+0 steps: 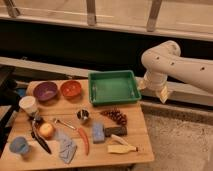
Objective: Wipe tray with sponge
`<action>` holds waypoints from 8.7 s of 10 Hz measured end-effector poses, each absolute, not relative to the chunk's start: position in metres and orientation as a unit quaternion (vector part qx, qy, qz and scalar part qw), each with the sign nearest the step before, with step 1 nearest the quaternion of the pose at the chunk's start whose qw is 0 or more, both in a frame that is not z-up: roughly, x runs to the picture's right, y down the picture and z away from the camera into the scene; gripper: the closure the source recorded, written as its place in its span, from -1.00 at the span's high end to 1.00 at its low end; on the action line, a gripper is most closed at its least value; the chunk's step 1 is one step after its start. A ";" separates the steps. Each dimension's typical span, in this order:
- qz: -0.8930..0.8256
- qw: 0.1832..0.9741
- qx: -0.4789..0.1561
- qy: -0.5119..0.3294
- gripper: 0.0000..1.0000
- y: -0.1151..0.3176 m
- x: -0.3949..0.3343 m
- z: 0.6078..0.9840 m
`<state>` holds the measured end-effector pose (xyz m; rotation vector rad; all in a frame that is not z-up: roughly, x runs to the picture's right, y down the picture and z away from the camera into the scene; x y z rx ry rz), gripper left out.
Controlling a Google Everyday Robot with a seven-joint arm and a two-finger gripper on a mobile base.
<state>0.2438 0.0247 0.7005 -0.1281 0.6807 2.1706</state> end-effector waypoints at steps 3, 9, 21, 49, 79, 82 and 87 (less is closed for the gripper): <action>0.865 0.418 -0.051 0.271 0.60 0.025 0.244 0.700; 0.865 0.418 -0.051 0.271 0.60 0.025 0.244 0.700; 0.837 0.472 -0.105 0.256 0.60 0.052 0.184 0.684; 0.642 0.640 -0.392 0.157 0.60 0.124 -0.014 0.770; 0.599 0.612 -0.493 0.150 -1.00 0.202 -0.035 0.817; 0.618 0.615 -0.468 0.147 -1.00 0.186 -0.026 0.809; 0.688 0.621 -0.349 0.142 -1.00 0.100 0.026 0.775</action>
